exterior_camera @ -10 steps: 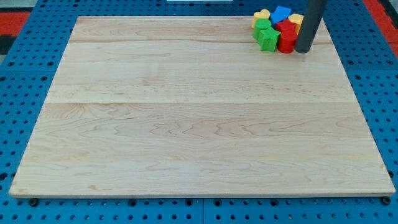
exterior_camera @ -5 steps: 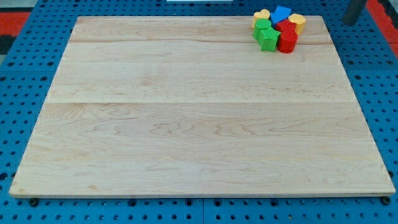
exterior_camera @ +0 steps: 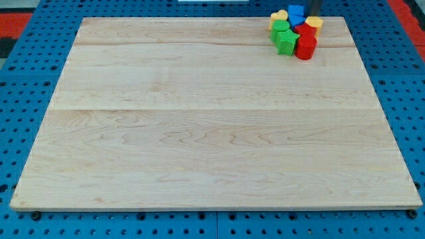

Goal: Separate the blue blocks from each other

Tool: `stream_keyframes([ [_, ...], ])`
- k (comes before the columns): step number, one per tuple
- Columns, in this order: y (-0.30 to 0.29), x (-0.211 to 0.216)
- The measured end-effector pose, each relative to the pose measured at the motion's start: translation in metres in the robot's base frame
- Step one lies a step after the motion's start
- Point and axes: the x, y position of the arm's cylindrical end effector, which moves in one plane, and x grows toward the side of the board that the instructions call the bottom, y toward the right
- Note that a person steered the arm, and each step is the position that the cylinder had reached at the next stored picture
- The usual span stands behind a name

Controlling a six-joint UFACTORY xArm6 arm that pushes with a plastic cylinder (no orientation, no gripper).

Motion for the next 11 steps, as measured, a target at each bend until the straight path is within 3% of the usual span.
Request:
stream_keyframes([
  [2, -0.007, 0.031],
  [4, -0.004, -0.007],
  [6, -0.001, -0.008],
  [7, 0.041, -0.008],
  [8, 0.039, -0.008],
  [9, 0.029, -0.008],
  [10, -0.05, 0.019],
  [11, -0.072, 0.059],
])
